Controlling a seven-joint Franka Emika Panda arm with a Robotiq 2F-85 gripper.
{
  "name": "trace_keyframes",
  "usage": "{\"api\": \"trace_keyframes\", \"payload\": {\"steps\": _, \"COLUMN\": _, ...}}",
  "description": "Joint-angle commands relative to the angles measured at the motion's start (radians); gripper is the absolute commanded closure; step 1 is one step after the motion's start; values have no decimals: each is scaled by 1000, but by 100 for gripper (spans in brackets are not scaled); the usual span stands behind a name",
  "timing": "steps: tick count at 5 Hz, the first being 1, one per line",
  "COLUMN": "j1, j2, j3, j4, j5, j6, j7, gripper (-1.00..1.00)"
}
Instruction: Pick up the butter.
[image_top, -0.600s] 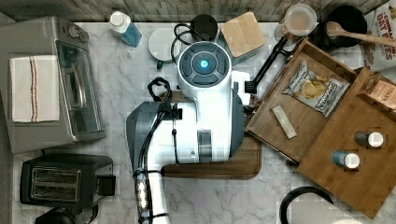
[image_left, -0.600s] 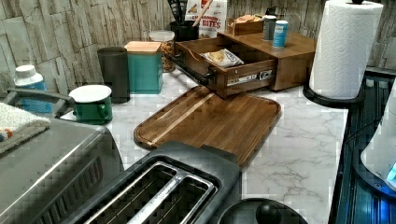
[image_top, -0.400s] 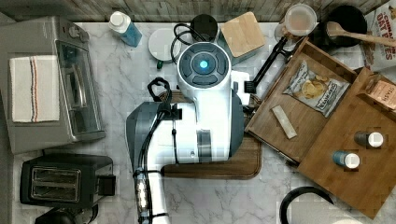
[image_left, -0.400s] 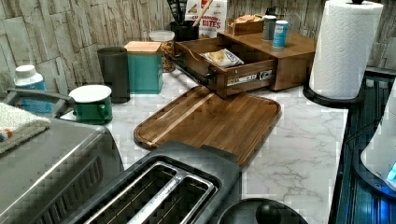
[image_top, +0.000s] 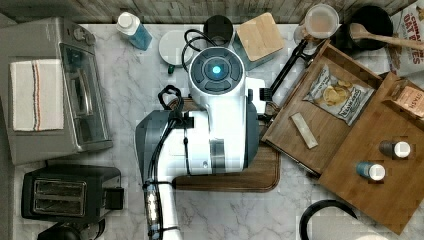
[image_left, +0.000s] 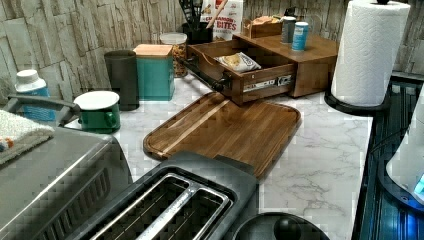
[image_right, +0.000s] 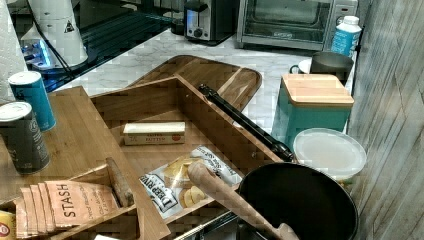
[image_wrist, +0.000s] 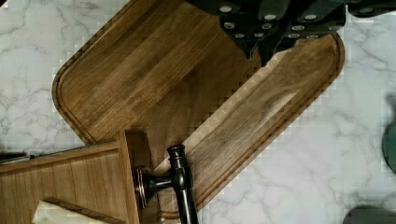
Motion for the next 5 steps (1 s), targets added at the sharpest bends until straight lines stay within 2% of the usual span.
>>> {"api": "trace_keyframes", "payload": {"steps": 1, "j1": -84, "j2": -66, "j3": -82, "j4": -12, "j5": 63, "j6": -59, "j7": -689, "gripper": 100}}
{"api": "trace_keyframes", "payload": {"steps": 2, "j1": -126, "j2": -56, "j3": -114, "j4": 4, "j5": 53, "j6": -50, "j7": -931, "gripper": 100}}
{"api": "trace_keyframes", "payload": {"steps": 3, "j1": -18, "j2": -28, "j3": -303, "j4": 24, "j5": 56, "j6": -17, "j7": -1195, "gripper": 100}}
{"api": "trace_keyframes", "payload": {"steps": 4, "j1": -103, "j2": 38, "j3": -284, "j4": 92, "j5": 89, "j6": -23, "j7": -1393, "gripper": 100}}
{"api": "trace_keyframes", "payload": {"steps": 5, "j1": -115, "j2": 94, "j3": -315, "j4": 136, "j5": 111, "j6": -18, "j7": -1535, "gripper": -100}}
